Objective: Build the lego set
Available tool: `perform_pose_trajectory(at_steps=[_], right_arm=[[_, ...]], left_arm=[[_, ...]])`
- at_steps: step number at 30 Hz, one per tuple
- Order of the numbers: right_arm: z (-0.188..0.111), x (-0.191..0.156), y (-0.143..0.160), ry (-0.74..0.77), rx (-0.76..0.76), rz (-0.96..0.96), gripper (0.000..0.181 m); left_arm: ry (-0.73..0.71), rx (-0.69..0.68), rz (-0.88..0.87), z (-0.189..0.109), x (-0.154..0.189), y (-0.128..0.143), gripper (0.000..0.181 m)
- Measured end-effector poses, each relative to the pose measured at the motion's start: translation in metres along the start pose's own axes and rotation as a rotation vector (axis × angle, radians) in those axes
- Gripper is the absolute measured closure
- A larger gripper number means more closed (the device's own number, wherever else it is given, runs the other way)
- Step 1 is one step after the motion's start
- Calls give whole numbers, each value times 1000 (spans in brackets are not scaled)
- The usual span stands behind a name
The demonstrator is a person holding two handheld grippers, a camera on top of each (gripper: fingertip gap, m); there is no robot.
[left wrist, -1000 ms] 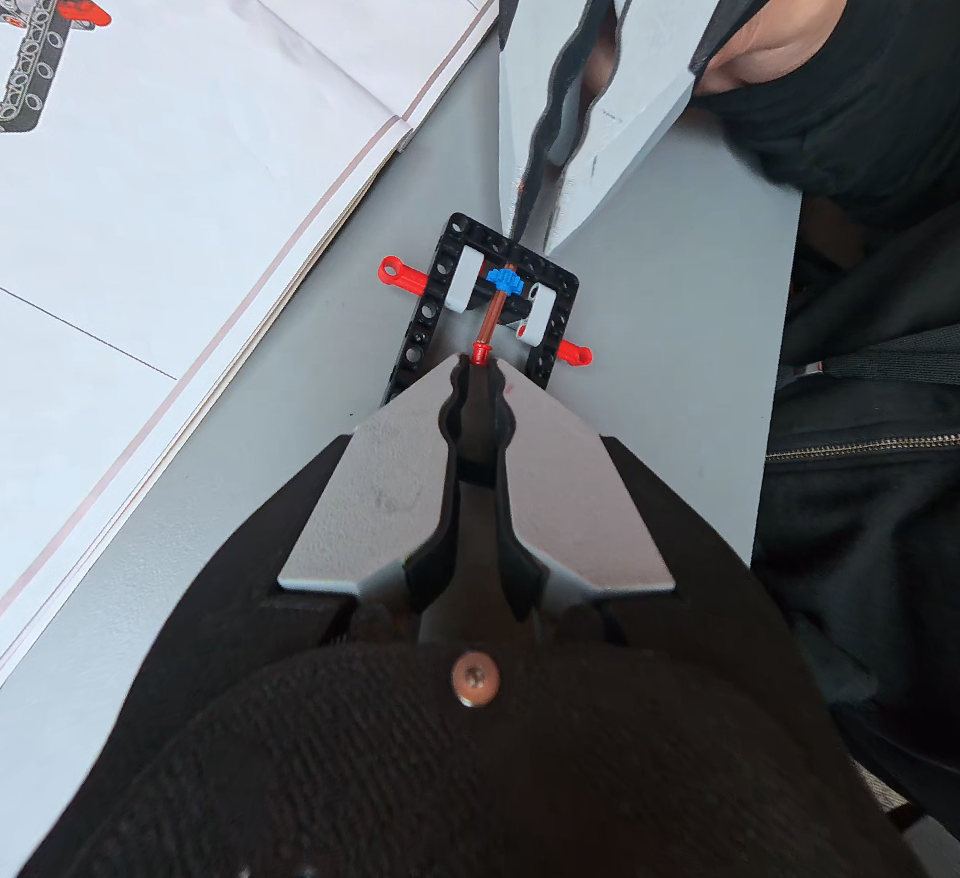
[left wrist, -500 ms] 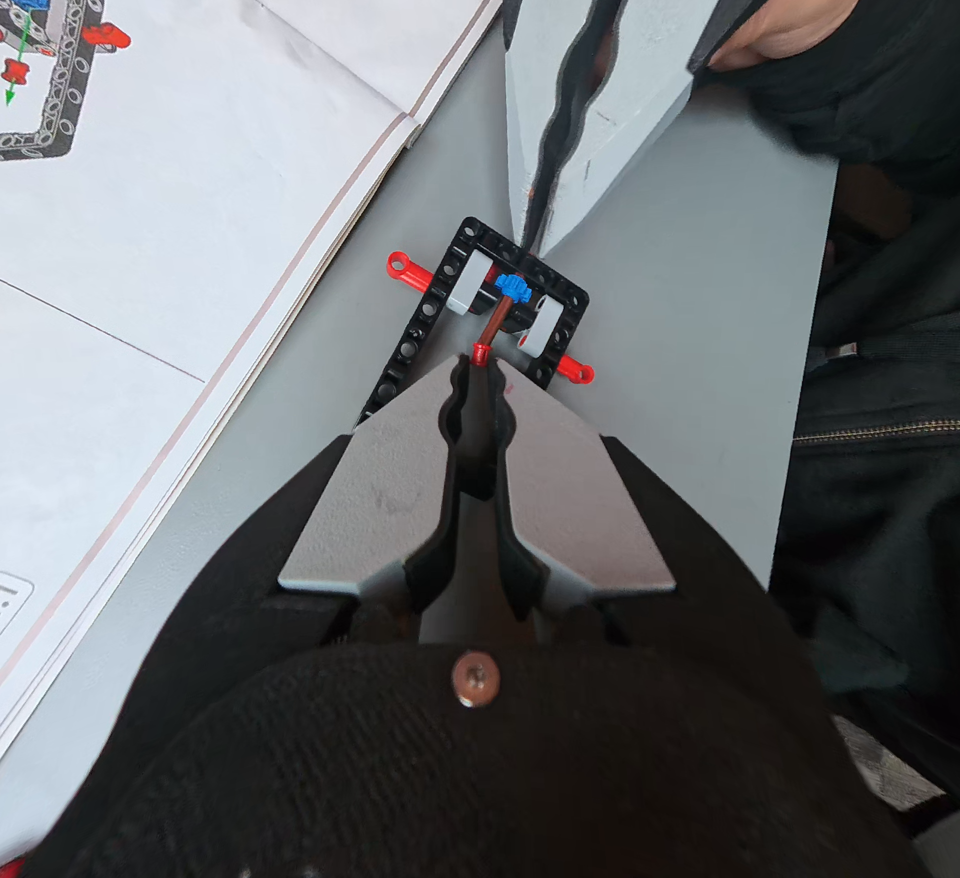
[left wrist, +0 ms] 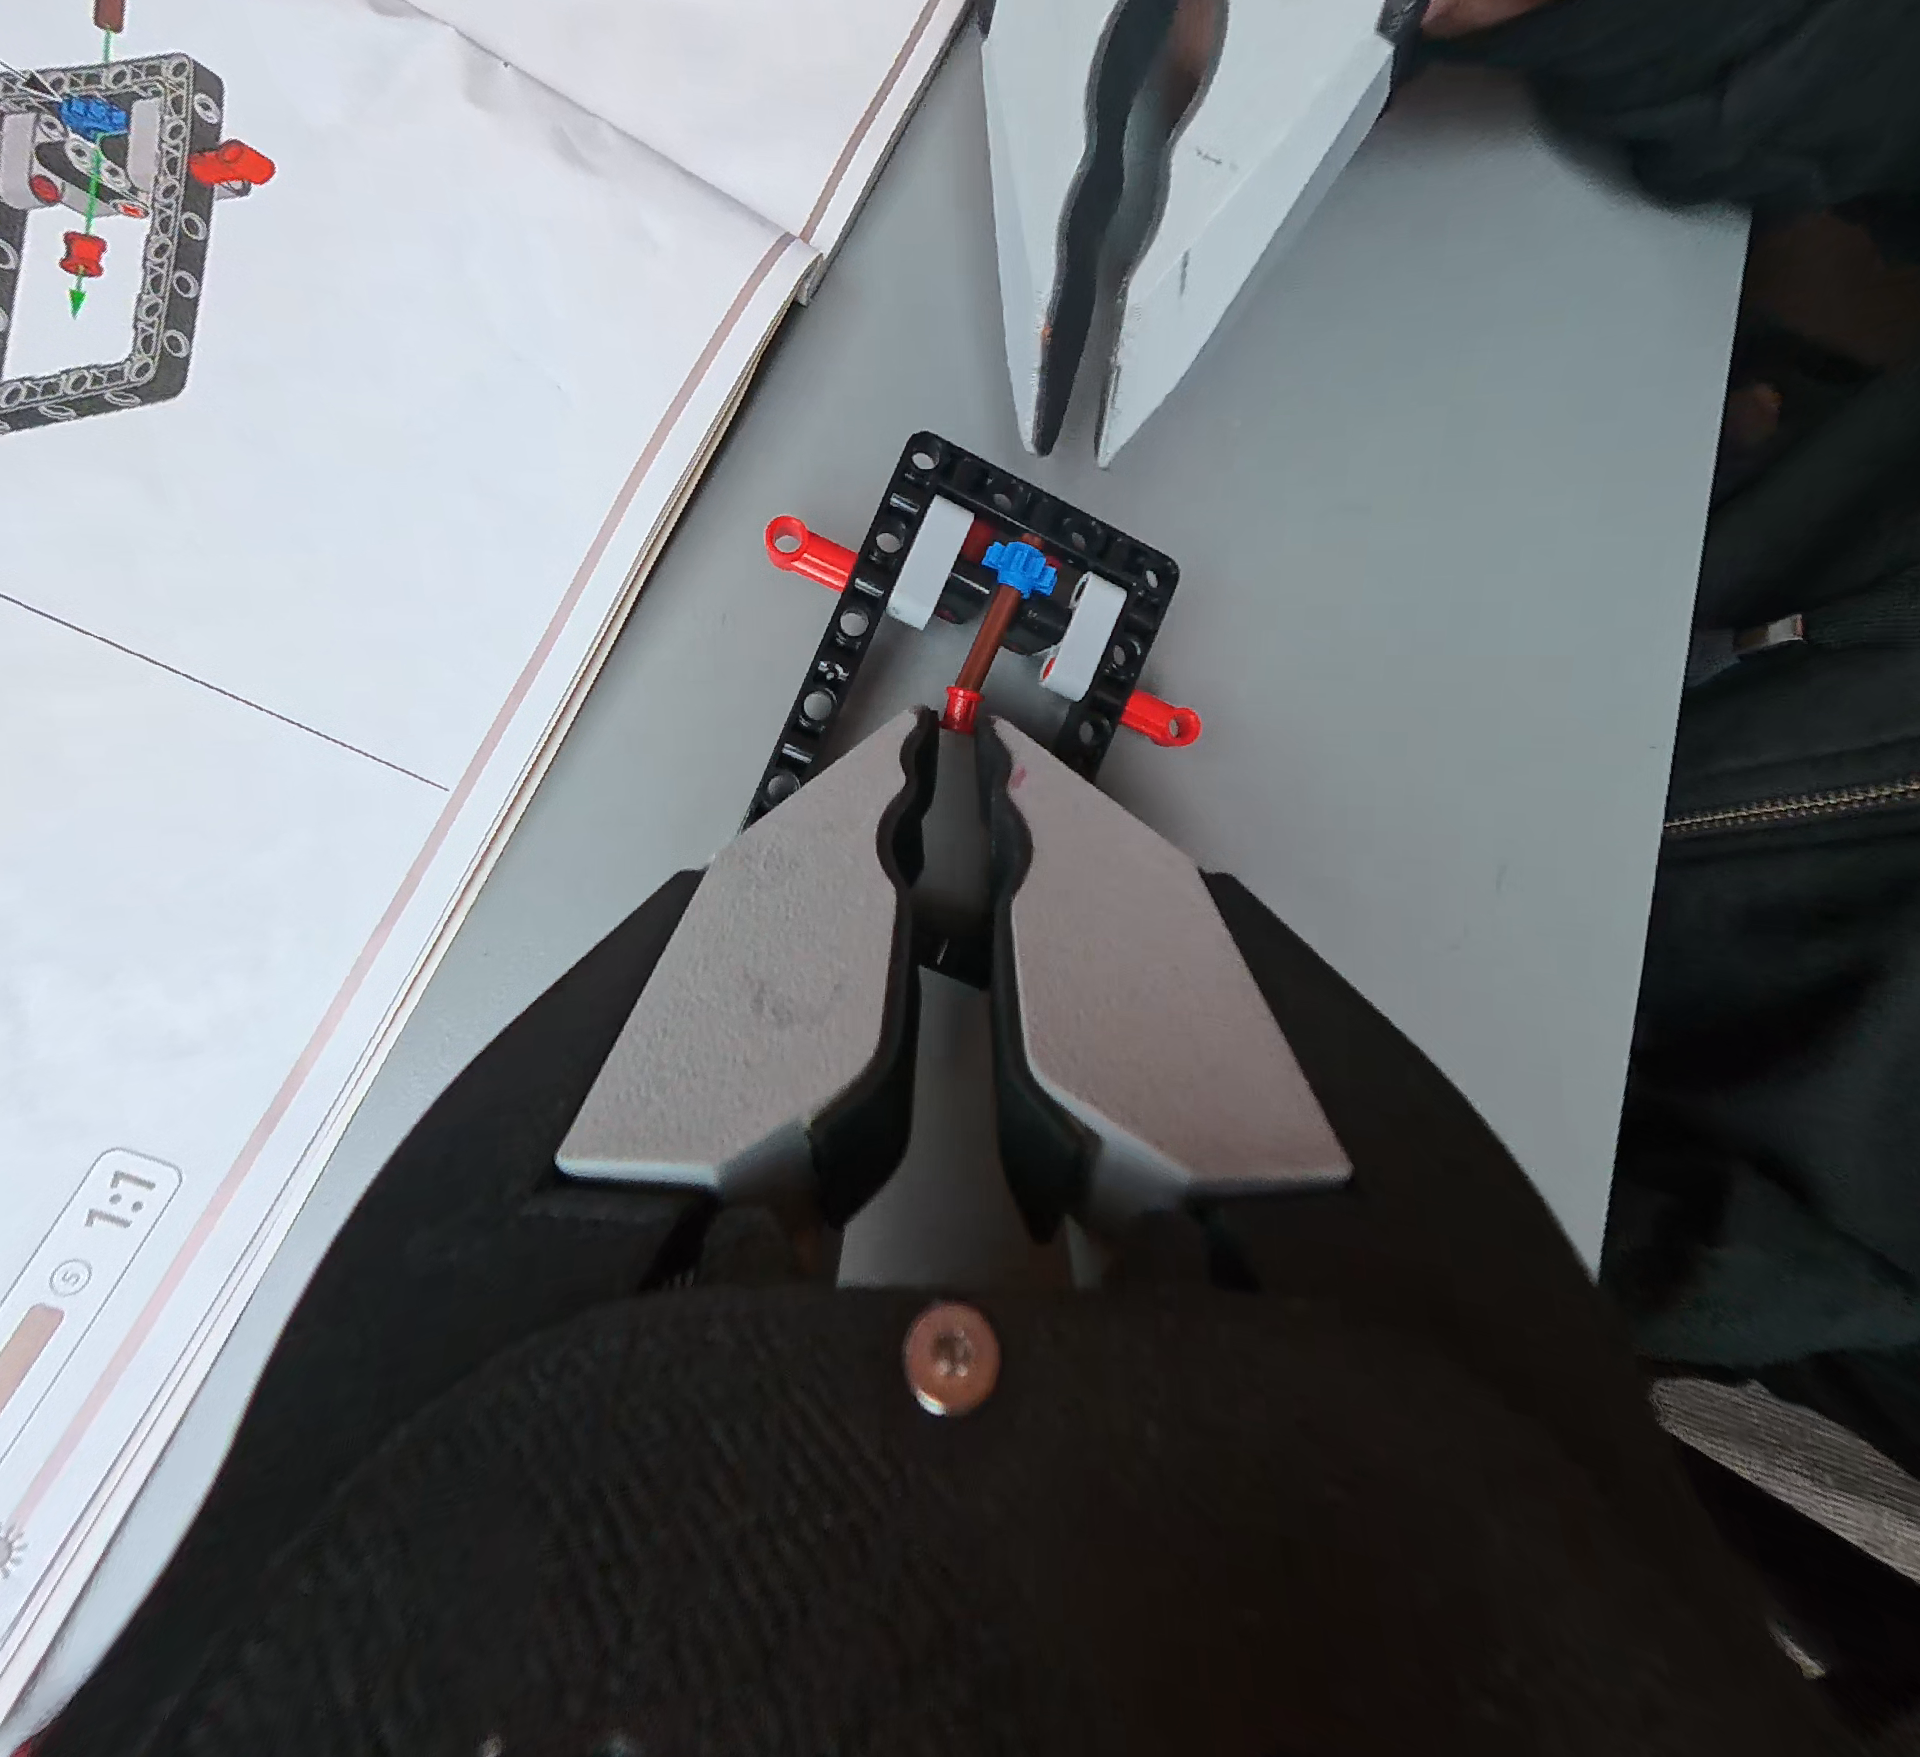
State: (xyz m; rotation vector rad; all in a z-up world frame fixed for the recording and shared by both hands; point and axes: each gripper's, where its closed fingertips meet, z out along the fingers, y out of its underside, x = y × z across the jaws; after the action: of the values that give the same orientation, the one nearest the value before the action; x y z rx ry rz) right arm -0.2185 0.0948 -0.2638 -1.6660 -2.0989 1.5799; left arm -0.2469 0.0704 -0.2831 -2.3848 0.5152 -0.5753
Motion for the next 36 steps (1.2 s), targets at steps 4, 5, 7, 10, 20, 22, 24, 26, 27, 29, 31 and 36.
perform_pose_trajectory(at_steps=[4,5,7,10,20,22,24,26,27,29,31,36], right_arm=[[5,2,2,5,-11,-5,176],[6,1,3,2,-15,-7,176],[8,1,4,0,-19,-6,177],[7,1,2,-13,-5,9,178],[10,1,0,-27,10,46,177],[10,1,0,-24,10,43,177],[9,1,0,-23,10,40,178],[9,1,0,-22,10,36,180],[10,1,0,-20,9,34,180],[10,1,-1,-16,10,30,180],[10,1,0,-15,8,26,180],[11,1,0,-6,7,16,180]], left_arm=[[0,-4,26,1,1,-1,176],[5,-4,32,1,2,-1,176],[5,-5,39,2,3,0,176],[-1,-3,58,3,2,0,176],[-25,29,124,1,0,2,176],[-30,29,132,1,-1,2,176],[-37,34,144,1,-1,3,176],[-44,50,156,0,-1,1,176],[-46,55,160,0,-1,1,176],[-47,53,168,0,-1,1,176],[-44,58,172,0,0,0,176],[-51,65,179,-1,0,0,176]])
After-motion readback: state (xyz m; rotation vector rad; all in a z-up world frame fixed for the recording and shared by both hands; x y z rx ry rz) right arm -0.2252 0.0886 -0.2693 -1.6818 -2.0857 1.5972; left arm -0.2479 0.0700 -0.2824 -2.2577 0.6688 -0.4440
